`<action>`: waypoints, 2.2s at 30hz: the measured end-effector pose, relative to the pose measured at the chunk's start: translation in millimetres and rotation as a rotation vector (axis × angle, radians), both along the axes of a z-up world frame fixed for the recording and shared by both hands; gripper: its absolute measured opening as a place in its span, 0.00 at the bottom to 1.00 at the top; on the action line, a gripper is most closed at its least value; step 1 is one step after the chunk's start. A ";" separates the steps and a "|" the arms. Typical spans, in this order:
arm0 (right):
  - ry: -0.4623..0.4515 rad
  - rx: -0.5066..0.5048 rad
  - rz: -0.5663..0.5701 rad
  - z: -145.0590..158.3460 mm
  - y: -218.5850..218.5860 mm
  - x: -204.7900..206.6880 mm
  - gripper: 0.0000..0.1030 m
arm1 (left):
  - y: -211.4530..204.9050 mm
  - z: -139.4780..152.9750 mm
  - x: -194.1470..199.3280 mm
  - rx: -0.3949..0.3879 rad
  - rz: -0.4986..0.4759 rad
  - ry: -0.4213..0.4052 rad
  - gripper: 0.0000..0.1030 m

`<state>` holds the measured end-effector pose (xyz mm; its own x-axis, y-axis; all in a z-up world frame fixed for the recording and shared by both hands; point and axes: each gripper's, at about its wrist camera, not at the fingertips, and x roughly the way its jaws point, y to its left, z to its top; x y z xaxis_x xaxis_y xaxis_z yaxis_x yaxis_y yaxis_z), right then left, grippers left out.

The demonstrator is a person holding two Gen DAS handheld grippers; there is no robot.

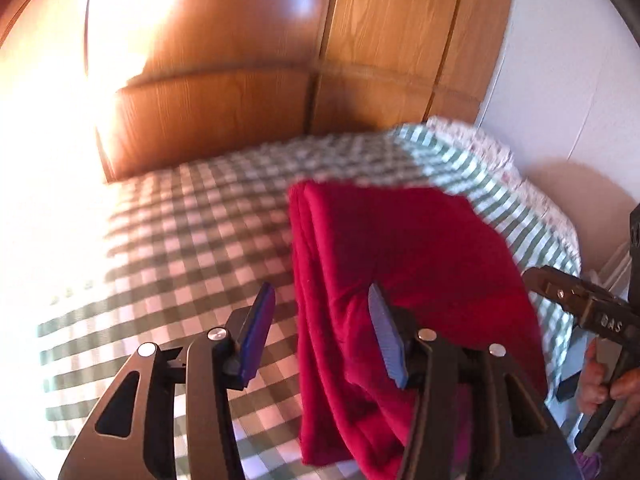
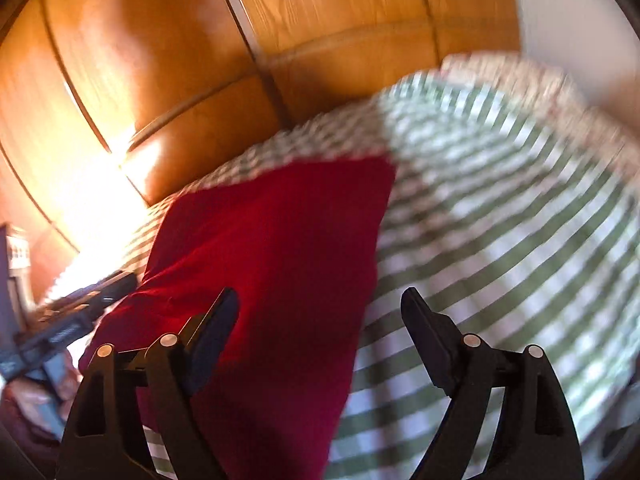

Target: Fold small clothes

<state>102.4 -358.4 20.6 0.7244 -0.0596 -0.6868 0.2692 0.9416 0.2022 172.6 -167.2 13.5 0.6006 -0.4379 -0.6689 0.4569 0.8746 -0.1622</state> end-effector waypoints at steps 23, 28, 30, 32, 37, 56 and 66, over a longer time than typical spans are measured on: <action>0.107 -0.210 -0.068 -25.6 77.6 -16.5 0.71 | 18.2 -25.1 -33.4 0.045 0.098 0.025 0.67; 0.116 -0.204 -0.094 -25.8 87.2 -28.7 0.78 | 29.5 -15.8 -45.4 0.041 0.124 0.009 0.72; 0.110 -0.202 -0.117 -23.4 89.7 -34.1 0.78 | 34.0 -12.2 -50.5 0.041 0.138 0.000 0.77; 0.102 -0.198 -0.143 -19.8 90.2 -39.4 0.81 | 39.3 -8.5 -56.1 0.040 0.153 -0.013 0.79; 0.064 -0.213 -0.196 -7.4 92.8 -53.3 0.89 | 50.4 -0.3 -70.6 0.047 0.191 -0.035 0.86; 0.006 -0.287 -0.264 4.8 121.8 -83.6 0.94 | 69.4 22.4 -118.6 0.056 0.274 -0.132 0.97; -0.023 -0.307 -0.267 10.4 127.1 -86.5 0.94 | 65.4 23.8 -124.3 0.068 0.273 -0.123 0.97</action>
